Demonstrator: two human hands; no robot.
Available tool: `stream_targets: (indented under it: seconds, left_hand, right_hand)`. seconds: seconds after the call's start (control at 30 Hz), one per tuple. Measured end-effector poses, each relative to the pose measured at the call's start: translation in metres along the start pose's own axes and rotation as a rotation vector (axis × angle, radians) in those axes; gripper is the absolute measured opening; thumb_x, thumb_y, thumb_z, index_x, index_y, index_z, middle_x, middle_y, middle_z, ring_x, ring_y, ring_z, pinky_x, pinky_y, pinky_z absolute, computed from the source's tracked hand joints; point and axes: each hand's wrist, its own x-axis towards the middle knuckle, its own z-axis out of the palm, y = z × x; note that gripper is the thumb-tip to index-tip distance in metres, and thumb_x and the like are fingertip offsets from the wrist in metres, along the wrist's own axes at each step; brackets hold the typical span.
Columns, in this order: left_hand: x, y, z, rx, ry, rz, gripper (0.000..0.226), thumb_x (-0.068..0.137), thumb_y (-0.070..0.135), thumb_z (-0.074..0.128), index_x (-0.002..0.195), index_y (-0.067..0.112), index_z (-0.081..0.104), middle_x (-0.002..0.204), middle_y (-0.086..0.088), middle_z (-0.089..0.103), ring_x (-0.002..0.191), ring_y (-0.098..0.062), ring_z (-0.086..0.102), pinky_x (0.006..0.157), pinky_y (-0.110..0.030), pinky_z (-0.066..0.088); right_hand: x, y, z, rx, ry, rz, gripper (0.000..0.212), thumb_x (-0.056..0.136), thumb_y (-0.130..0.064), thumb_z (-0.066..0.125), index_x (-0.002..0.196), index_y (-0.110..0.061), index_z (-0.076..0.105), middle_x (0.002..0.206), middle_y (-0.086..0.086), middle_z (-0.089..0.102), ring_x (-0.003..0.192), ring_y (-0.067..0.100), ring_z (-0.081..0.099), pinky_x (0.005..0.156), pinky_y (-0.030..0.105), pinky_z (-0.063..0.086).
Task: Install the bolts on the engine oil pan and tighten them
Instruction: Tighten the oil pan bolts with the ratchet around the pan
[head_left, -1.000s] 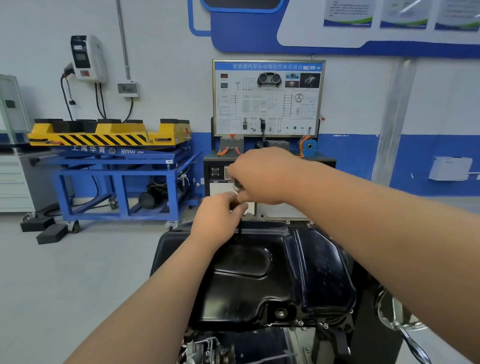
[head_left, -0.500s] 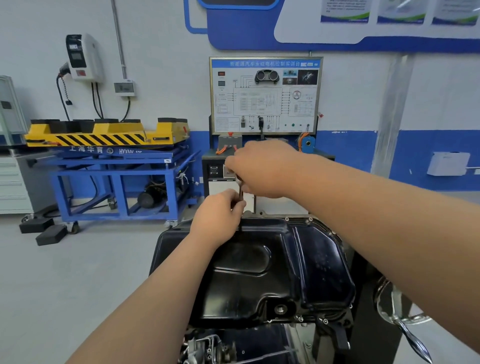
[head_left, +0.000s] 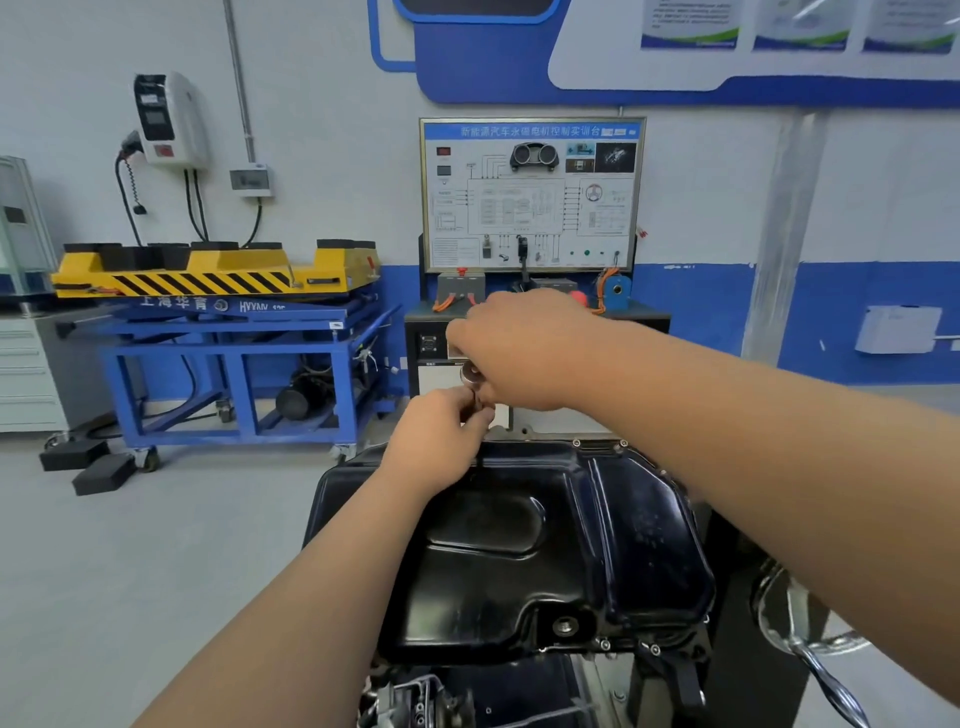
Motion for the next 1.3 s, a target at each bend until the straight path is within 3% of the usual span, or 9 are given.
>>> stream_targets:
  seconds: [0.23, 0.4, 0.53, 0.63, 0.7, 0.87, 1.0, 1.13, 1.3]
  left_hand:
    - [0.007, 0.001, 0.004, -0.026, -0.005, -0.055, 0.015, 0.072, 0.029, 0.066, 0.070, 0.028, 0.052, 0.069, 0.004, 0.057, 0.077, -0.024, 0.061, 0.063, -0.032, 0.048]
    - [-0.002, -0.005, 0.001, 0.047, 0.015, 0.028, 0.009, 0.089, 0.031, 0.058, 0.081, 0.027, 0.058, 0.072, 0.010, 0.062, 0.070, -0.007, 0.056, 0.059, -0.026, 0.042]
    - [0.003, -0.003, 0.003, 0.028, -0.009, 0.021, 0.007, 0.090, 0.031, 0.055, 0.092, 0.027, 0.061, 0.082, 0.014, 0.064, 0.074, -0.002, 0.057, 0.063, -0.021, 0.042]
    - [0.002, -0.001, 0.002, 0.045, -0.001, 0.001, 0.008, 0.083, 0.033, 0.057, 0.076, 0.032, 0.058, 0.068, 0.014, 0.061, 0.065, -0.003, 0.056, 0.057, -0.026, 0.044]
    - [0.002, 0.000, 0.001, 0.060, 0.014, 0.035, 0.027, 0.081, 0.022, 0.059, 0.058, 0.034, 0.053, 0.054, 0.020, 0.056, 0.054, 0.001, 0.051, 0.046, -0.016, 0.032]
    - [0.002, -0.004, 0.003, 0.085, -0.017, 0.048, 0.014, 0.091, 0.030, 0.055, 0.077, 0.026, 0.053, 0.072, 0.009, 0.061, 0.070, -0.014, 0.055, 0.063, -0.030, 0.043]
    - [0.004, -0.002, 0.003, 0.052, -0.037, 0.037, 0.009, 0.091, 0.033, 0.054, 0.090, 0.031, 0.063, 0.080, 0.015, 0.062, 0.074, -0.008, 0.056, 0.065, -0.026, 0.043]
    - [0.003, 0.004, 0.001, 0.054, 0.016, -0.045, 0.031, 0.081, 0.023, 0.057, 0.054, 0.032, 0.046, 0.047, 0.012, 0.050, 0.047, -0.007, 0.044, 0.044, -0.023, 0.028]
    - [-0.001, 0.001, 0.001, 0.063, -0.017, 0.045, 0.036, 0.088, 0.024, 0.055, 0.056, 0.033, 0.043, 0.050, 0.014, 0.047, 0.053, -0.008, 0.046, 0.046, -0.020, 0.028]
  right_hand:
    - [-0.004, -0.009, 0.014, 0.135, 0.012, 0.296, 0.048, 0.088, -0.059, 0.045, 0.061, -0.019, 0.039, 0.063, -0.002, 0.043, 0.052, 0.016, 0.039, 0.046, 0.026, 0.027]
    - [-0.003, 0.004, 0.010, 0.024, 0.033, 0.181, 0.046, 0.084, -0.051, 0.057, 0.062, -0.022, 0.030, 0.065, -0.003, 0.037, 0.051, 0.014, 0.035, 0.045, 0.025, 0.022]
    - [-0.006, 0.009, 0.015, -0.041, 0.091, 0.191, 0.047, 0.089, -0.056, 0.046, 0.060, -0.021, 0.032, 0.062, -0.003, 0.038, 0.049, 0.014, 0.036, 0.044, 0.026, 0.022]
    - [-0.008, 0.000, 0.024, 0.074, 0.050, 0.260, 0.049, 0.088, -0.059, 0.040, 0.057, -0.021, 0.043, 0.060, -0.003, 0.044, 0.051, 0.015, 0.040, 0.046, 0.025, 0.023]
    - [-0.006, -0.004, 0.025, 0.139, -0.006, 0.290, 0.051, 0.088, -0.061, 0.038, 0.058, -0.020, 0.045, 0.061, -0.002, 0.046, 0.052, 0.016, 0.041, 0.046, 0.026, 0.024]
    - [-0.002, 0.004, 0.013, -0.011, 0.023, 0.170, 0.040, 0.086, -0.050, 0.052, 0.064, -0.020, 0.037, 0.066, -0.003, 0.040, 0.052, 0.014, 0.036, 0.045, 0.026, 0.023]
    - [-0.006, 0.007, 0.015, -0.031, 0.000, 0.198, 0.047, 0.092, -0.057, 0.040, 0.063, -0.020, 0.037, 0.064, -0.002, 0.041, 0.052, 0.014, 0.037, 0.046, 0.026, 0.022]
    - [-0.007, -0.008, 0.020, 0.165, -0.086, 0.327, 0.050, 0.091, -0.061, 0.033, 0.064, -0.021, 0.044, 0.067, -0.002, 0.047, 0.056, 0.015, 0.041, 0.048, 0.027, 0.024]
    - [-0.005, -0.005, 0.006, 0.064, -0.132, 0.183, 0.035, 0.093, -0.037, 0.047, 0.065, -0.019, 0.036, 0.067, -0.003, 0.042, 0.058, 0.015, 0.040, 0.050, 0.029, 0.027]
